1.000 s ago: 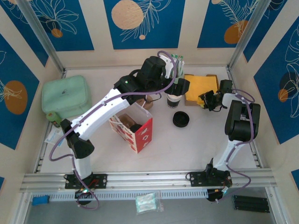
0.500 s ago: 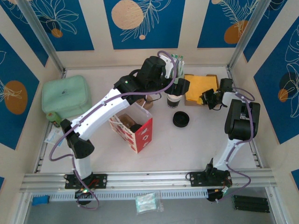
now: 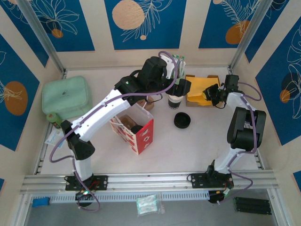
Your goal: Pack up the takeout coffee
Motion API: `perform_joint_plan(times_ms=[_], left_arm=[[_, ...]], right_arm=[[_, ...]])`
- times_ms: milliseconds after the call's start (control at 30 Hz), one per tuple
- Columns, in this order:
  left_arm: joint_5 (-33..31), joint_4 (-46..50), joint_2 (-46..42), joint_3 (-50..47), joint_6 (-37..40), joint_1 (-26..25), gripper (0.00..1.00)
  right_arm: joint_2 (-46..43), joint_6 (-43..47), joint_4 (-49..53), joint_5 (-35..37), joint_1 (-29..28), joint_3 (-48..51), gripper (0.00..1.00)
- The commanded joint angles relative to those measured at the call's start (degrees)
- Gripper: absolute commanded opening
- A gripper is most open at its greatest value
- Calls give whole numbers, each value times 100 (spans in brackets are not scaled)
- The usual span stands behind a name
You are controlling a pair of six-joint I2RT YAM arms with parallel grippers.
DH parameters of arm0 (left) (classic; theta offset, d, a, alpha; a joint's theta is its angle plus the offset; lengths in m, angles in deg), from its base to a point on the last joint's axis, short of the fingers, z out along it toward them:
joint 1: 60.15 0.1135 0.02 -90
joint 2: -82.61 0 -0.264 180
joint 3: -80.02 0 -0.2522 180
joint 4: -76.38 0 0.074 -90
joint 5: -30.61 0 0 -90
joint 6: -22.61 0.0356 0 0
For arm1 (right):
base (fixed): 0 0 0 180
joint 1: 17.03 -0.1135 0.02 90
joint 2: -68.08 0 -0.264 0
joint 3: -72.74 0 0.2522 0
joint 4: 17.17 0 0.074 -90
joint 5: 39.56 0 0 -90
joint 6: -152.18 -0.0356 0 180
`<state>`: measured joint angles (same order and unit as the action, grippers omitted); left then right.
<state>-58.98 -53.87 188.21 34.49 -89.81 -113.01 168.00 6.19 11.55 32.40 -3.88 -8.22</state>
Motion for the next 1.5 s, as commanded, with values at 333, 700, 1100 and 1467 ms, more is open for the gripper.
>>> perform_joint_plan(times_ms=[333,700,1100,1467], left_arm=[[66,31,-167,201,44,-129,99],[56,22,-154,197,40,-146,99],[30,-22,-154,201,45,-158,99],[-5,3,-145,217,92,-159,100]], right_arm=[[-765,14,-171,-174,91,1037,0],[-880,13,-334,-88,142,1567,37],[-612,-141,-616,64,154,1624,53],[-325,-325,-1025,126,188,1655,47]])
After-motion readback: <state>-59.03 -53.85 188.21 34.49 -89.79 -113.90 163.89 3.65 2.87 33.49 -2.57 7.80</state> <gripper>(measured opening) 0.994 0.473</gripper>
